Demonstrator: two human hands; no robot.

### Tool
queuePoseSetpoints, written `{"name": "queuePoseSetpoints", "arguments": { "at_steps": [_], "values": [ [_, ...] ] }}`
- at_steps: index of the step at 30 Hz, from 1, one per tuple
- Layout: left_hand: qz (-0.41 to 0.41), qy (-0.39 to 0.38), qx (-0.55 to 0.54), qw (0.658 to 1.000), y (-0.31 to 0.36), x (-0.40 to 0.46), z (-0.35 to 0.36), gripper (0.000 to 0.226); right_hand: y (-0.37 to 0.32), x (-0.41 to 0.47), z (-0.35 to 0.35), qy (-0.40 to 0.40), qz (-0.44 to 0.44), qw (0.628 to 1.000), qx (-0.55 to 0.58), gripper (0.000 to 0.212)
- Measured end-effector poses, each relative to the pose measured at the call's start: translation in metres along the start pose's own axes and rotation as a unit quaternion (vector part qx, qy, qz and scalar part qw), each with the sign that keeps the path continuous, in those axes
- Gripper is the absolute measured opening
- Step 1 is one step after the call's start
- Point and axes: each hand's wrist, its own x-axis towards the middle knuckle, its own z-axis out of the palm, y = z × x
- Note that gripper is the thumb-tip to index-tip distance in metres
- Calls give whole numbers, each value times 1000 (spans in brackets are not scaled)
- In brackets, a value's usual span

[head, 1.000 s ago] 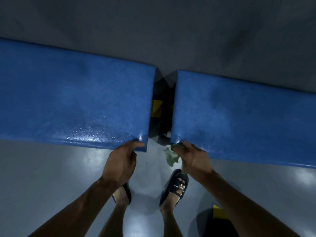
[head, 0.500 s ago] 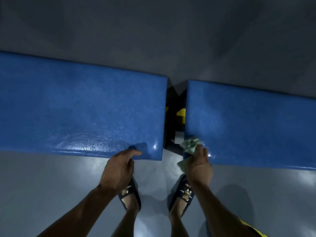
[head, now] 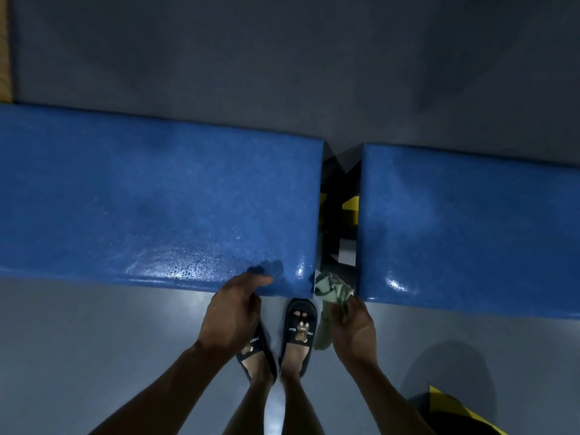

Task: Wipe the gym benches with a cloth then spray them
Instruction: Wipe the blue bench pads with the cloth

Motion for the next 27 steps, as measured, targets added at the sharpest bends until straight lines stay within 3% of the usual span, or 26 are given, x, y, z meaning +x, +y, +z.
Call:
{"name": "queuePoseSetpoints", "arguments": {
  "at_steps": [4, 7, 10, 17, 27],
  "values": [
    [-12, 18, -11, 1000, 5, 3, 0, 42, -6, 6, 8, -19, 97, 987, 125, 11],
    [-11, 20, -5, 1000, 6, 9, 1, 42, -9, 20, 11, -47, 122, 978, 160, 13],
    [-15, 20, -7, 1000, 4, 16, 3, 43, -17, 35, 11, -15, 131, 956, 263, 20],
    [-28, 49, -25, 998, -12, 15, -6, 42, -22, 48, 28, 46, 11, 994, 96, 25],
    [7, 32, -27, 999, -66, 17, -42, 49, -66, 29, 58, 190, -12, 977, -94, 16]
  ]
}}
